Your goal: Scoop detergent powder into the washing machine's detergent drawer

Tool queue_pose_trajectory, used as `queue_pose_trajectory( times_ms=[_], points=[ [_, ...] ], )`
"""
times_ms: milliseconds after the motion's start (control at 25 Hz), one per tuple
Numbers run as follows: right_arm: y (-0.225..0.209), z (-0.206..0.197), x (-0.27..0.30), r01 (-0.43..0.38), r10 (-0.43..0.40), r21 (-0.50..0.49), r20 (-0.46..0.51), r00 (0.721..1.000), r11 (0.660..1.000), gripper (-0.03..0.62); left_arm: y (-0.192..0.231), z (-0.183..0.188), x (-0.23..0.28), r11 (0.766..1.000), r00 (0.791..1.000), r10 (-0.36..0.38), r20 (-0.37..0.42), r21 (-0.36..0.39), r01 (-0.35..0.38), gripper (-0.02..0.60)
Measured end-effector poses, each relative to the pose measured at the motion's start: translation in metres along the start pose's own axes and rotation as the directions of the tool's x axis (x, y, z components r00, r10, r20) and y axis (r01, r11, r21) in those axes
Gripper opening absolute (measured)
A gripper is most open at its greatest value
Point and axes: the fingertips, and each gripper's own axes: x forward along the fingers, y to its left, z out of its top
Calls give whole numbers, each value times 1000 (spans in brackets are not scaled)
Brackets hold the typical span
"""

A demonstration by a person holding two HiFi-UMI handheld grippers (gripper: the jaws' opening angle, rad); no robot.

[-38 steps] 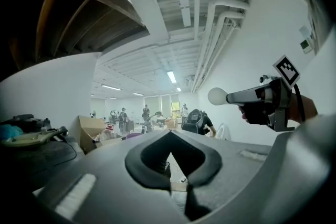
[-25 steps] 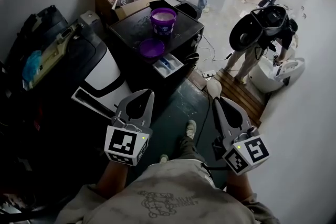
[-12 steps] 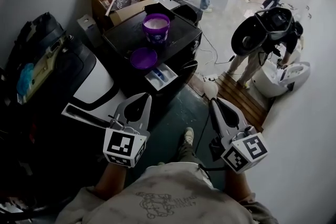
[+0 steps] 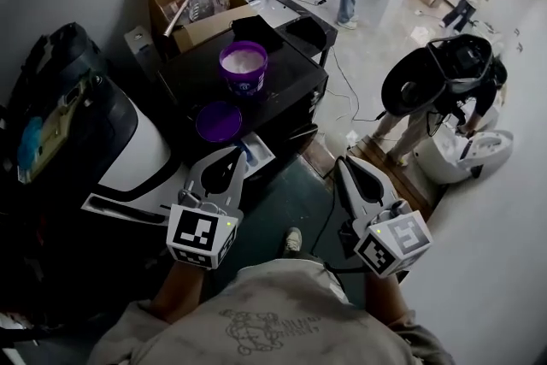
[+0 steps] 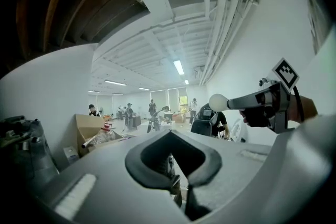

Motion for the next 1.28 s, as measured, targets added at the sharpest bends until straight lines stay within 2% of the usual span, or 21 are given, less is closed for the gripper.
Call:
queue_pose_trajectory(
  times_ms=[120,480,840,1280],
  points=[
    [-30,4,20,-37,38,35,-7,999,999,35,4,7,30,1000,1000,30,-6,-2,-30,1],
    [-91,9,69,-123,124,30,-36,992,992,35,10,10,96,994,994,106,-33,-2,-106,2],
    [-108,-4,95,-212,216,81,-39,976,974,35,13,-2,117,989,985,147,-90,15,-146,1],
    [-112,-9,126,-236,243,89,-77,967,968,35,45,-5,125,982,976,191,-104,15,-190,0]
  ],
)
